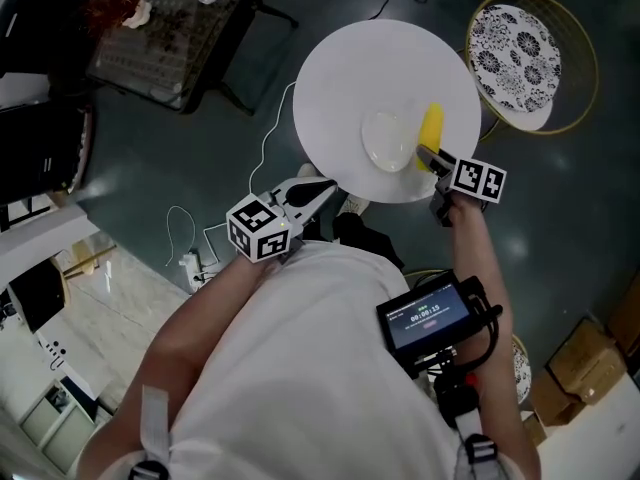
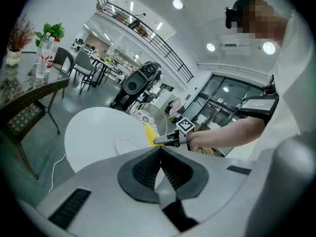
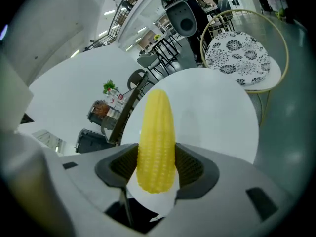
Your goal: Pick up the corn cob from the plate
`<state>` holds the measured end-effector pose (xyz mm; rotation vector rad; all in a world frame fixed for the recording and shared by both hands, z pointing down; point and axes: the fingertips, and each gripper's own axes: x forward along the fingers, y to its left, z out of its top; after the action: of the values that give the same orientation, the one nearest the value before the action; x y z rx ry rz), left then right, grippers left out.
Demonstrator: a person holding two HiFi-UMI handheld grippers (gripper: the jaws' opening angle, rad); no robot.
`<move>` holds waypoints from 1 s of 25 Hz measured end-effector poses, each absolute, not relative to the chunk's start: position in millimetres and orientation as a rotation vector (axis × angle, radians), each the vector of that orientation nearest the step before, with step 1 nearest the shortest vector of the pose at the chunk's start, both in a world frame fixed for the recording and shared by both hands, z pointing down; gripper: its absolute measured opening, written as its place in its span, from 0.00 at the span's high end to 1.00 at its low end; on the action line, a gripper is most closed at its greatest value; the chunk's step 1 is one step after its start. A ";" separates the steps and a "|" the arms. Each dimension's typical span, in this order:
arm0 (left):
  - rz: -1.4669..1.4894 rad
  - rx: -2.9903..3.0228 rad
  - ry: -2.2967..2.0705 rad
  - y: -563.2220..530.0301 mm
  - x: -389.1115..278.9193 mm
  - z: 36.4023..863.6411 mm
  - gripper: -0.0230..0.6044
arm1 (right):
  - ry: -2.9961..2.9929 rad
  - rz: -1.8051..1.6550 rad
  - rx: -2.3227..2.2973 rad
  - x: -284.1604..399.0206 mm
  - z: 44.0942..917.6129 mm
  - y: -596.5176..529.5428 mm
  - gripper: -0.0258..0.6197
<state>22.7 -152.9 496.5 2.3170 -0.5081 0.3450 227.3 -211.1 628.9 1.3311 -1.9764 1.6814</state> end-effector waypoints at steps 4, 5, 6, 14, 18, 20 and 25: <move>0.356 2.311 -0.515 -152.0 25.4 499.0 0.95 | -1.827 1.534 1.350 258.5 653.5 -203.8 0.61; 0.360 2.308 -0.519 -151.6 25.4 499.5 0.95 | -1.789 1.484 1.337 263.5 659.9 -201.7 0.61; 0.364 2.306 -0.522 -151.2 25.4 500.1 0.95 | -1.754 1.434 1.320 267.3 666.0 -200.0 0.61; 0.385 2.304 -0.559 -142.7 24.1 497.6 0.95 | -1.663 1.264 1.316 271.7 683.4 -198.6 0.61; 0.379 2.305 -0.583 -143.3 19.2 494.5 0.95 | -1.680 1.238 1.317 266.7 682.9 -202.9 0.61; 0.374 2.309 -0.593 -143.8 17.5 492.6 0.95 | -1.680 1.245 1.331 265.7 683.9 -203.0 0.61; 0.367 2.312 -0.606 -143.5 16.3 491.3 0.95 | -1.711 1.236 1.389 271.3 680.6 -205.2 0.54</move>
<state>16.3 -143.5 491.3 2.3116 -0.6061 0.3673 271.3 -205.2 680.6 1.3893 -1.7113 1.2359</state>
